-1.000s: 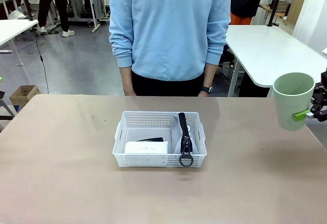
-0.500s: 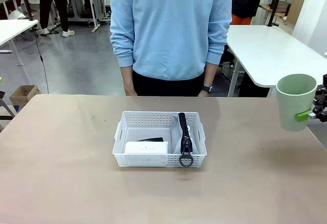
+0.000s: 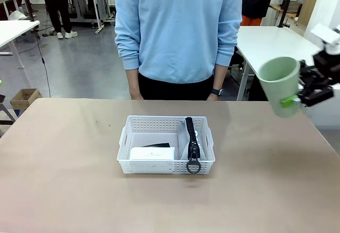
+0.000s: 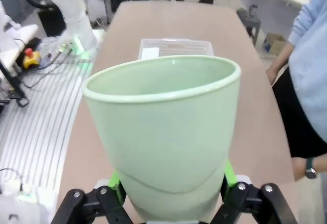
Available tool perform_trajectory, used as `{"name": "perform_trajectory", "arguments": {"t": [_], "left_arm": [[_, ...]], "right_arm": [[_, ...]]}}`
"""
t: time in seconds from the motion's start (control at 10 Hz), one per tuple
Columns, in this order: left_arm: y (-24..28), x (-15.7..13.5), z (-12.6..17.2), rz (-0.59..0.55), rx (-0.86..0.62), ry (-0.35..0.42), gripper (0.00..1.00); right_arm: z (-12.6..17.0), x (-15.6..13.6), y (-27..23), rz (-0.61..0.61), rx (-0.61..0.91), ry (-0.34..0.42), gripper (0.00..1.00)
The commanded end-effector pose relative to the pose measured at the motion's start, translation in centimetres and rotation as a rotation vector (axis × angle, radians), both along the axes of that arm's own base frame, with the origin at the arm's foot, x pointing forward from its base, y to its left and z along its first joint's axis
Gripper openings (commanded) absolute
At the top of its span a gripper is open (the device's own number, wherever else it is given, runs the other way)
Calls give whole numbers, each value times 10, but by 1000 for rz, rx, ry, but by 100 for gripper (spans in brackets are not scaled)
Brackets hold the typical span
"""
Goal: Efficiently arrange items inside the basket to fit them all.
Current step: Pick up the Reusable plastic cup and place it inside the Organizing basket.
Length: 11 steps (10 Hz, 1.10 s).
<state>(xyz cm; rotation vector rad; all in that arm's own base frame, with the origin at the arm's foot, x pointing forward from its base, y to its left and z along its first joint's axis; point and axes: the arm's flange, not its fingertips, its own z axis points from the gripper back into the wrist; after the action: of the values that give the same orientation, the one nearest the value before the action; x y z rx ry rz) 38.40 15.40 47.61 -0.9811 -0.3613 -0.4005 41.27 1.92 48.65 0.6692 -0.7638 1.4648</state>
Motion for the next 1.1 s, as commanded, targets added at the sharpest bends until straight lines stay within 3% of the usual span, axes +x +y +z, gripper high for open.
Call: {"name": "perform_trajectory", "arguments": {"t": [0.0, 0.2, 0.3, 0.4, 0.6, 0.8, 0.9, 1.0], "left_arm": [[0, -2, 2, 2, 8, -1, 100], [0, -2, 2, 2, 8, -1, 100], [0, -2, 2, 2, 8, -1, 100], [0, -2, 2, 2, 8, -1, 100], [0, -2, 2, 2, 8, -1, 100], [0, -2, 2, 2, 8, -1, 100], [0, -2, 2, 2, 8, -1, 100], [0, -2, 2, 2, 8, -1, 100]], "right_arm": [[6, -9, 62, -37, -121, 0, 84], [19, -12, 146, -7, -245, -7, 84], [25, -16, 203, 36, -312, 44, 84], [25, -20, 252, -28, -394, 41, 84], [5, -23, 324, -39, -519, 10, 84], [-14, -19, 355, -58, -586, -44, 84], [-8, -18, 345, -30, -545, -75, 84], [-17, -37, 352, -21, -535, -32, 84]]}}
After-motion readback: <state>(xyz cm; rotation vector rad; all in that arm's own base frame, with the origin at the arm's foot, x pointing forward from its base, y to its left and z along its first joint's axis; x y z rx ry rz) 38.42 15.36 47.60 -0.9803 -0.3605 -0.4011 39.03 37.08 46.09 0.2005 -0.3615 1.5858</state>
